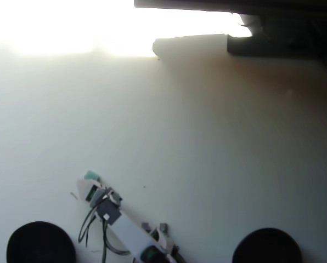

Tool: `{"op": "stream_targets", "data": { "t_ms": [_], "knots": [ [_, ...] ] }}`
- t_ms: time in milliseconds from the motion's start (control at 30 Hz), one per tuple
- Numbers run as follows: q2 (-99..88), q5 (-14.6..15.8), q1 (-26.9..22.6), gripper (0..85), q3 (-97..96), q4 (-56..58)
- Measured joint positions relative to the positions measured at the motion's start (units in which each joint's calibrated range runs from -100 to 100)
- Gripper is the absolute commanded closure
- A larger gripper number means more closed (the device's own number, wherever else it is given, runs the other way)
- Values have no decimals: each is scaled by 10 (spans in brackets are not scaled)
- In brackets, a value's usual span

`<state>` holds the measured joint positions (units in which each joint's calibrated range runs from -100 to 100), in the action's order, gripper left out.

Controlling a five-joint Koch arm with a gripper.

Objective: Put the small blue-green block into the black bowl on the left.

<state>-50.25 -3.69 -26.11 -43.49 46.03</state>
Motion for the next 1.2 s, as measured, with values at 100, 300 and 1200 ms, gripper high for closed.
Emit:
{"op": "stream_targets", "data": {
  "t_ms": [100,300,1200],
  "knots": [
    [53,-1,0,390,0,-19],
    [167,-7,0,390,3,-74],
    [239,29,-16,824,24,-154]
  ]
}}
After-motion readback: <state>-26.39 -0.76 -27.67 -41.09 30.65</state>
